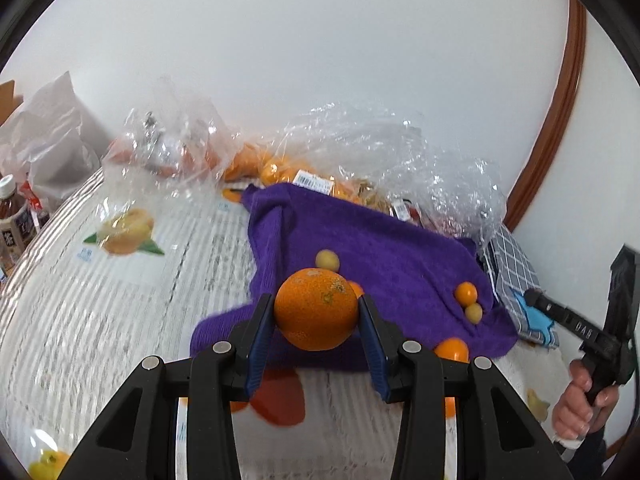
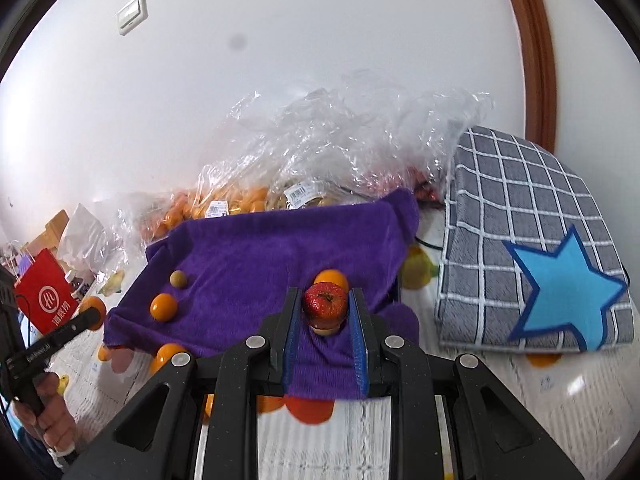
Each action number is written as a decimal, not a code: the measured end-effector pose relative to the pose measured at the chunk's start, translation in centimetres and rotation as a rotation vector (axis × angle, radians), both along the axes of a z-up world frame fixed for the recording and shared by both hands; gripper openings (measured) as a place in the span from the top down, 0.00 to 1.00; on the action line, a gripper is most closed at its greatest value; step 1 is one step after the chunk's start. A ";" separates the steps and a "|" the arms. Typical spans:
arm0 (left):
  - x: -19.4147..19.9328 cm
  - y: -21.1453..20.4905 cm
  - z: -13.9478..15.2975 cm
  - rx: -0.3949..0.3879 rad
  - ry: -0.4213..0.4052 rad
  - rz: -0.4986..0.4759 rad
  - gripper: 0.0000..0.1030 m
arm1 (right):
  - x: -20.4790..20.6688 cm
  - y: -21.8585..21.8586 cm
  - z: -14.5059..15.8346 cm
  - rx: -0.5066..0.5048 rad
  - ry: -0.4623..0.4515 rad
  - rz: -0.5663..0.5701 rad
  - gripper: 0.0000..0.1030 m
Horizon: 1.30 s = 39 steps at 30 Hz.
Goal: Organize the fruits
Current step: 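Lift the large orange and red fruit and carry both over the purple towel, then lower both fruits onto the towel and open both grippers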
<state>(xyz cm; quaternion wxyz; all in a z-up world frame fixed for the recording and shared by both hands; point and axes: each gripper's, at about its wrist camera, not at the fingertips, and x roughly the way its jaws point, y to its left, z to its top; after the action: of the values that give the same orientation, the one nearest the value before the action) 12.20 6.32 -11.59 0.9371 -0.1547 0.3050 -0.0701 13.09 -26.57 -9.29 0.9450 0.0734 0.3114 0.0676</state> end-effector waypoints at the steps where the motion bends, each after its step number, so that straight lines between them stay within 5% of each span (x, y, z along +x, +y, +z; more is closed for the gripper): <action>1: 0.4 -0.1 0.1 0.004 -0.001 0.000 0.61 | 0.2 0.0 -0.2 0.004 0.002 0.001 0.77; 14: 7.3 -2.4 -1.5 0.044 0.062 0.030 0.61 | 1.5 0.2 -3.7 0.001 0.092 -0.007 0.77; 22: 7.9 -2.1 -2.8 0.000 0.084 0.018 0.61 | 2.0 0.7 -4.9 -0.023 0.132 -0.008 0.77; 39: 8.0 -3.1 -3.3 0.063 0.096 0.002 0.61 | 2.0 1.0 -4.9 -0.066 0.126 -0.018 0.77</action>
<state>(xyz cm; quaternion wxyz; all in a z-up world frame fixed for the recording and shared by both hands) 20.17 3.18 -14.87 0.9258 -0.1285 0.3516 -0.0520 15.09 -25.52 -14.23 0.9260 0.0492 0.3716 0.0443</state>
